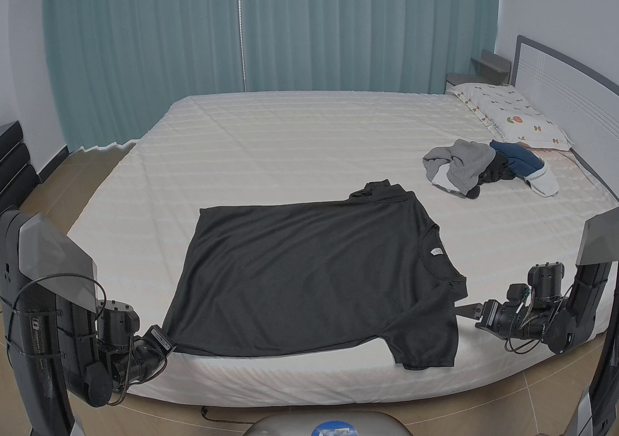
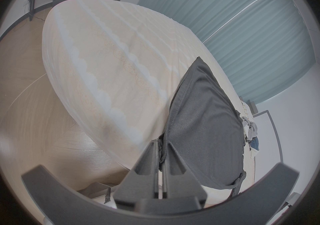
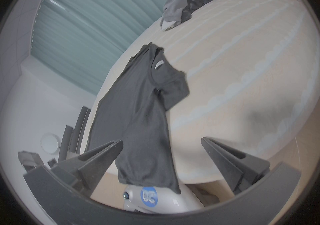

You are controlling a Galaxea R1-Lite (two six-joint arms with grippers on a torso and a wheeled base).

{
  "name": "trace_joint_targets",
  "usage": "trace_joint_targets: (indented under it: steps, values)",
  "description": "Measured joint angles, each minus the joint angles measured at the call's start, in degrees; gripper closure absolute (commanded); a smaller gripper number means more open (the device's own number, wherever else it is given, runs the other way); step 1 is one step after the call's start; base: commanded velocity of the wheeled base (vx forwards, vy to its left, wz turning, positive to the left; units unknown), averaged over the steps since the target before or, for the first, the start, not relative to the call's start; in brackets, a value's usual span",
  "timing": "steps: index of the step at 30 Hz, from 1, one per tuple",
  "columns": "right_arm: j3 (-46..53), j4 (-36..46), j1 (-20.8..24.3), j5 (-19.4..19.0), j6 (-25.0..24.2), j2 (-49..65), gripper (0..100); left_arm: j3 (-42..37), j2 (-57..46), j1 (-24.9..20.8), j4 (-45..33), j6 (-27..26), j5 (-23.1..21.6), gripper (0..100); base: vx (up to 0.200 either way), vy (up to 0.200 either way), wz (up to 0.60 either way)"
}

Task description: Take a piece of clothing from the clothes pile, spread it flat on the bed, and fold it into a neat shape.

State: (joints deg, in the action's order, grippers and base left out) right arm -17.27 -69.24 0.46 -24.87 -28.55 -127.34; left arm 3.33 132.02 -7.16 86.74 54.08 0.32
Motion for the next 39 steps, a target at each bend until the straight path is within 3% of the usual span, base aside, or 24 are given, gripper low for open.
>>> trace_joint_targets:
  steps: [14, 15, 20, 34, 39]
  values:
    - [-2.5, -0.8, 4.5, 1.4, -0.1, -3.2, 0, 0.0, 0.0, 0.0, 0.0, 0.0, 0.0, 100, 0.0, 0.0, 0.0]
    - [-3.0, -0.8, 4.8, 2.2, -0.1, -3.6, 100, 0.0, 0.0, 0.0, 0.0, 0.0, 0.0, 100, 0.0, 0.0, 0.0]
    - [-4.1, -1.5, 5.1, 4.8, 0.2, -5.7, 100, 0.0, 0.0, 0.0, 0.0, 0.0, 0.0, 100, 0.0, 0.0, 0.0]
    - [2.2, -2.0, 1.7, 4.6, 1.2, -2.2, 100, -0.2, 0.0, 0.0, 0.1, -0.3, 0.0, 100, 0.0, 0.0, 0.0]
    - [6.7, -2.0, 0.2, 3.6, 1.9, 1.4, 100, -1.5, -0.2, 0.1, 2.0, -3.0, 0.4, 100, 0.0, 0.0, 0.0]
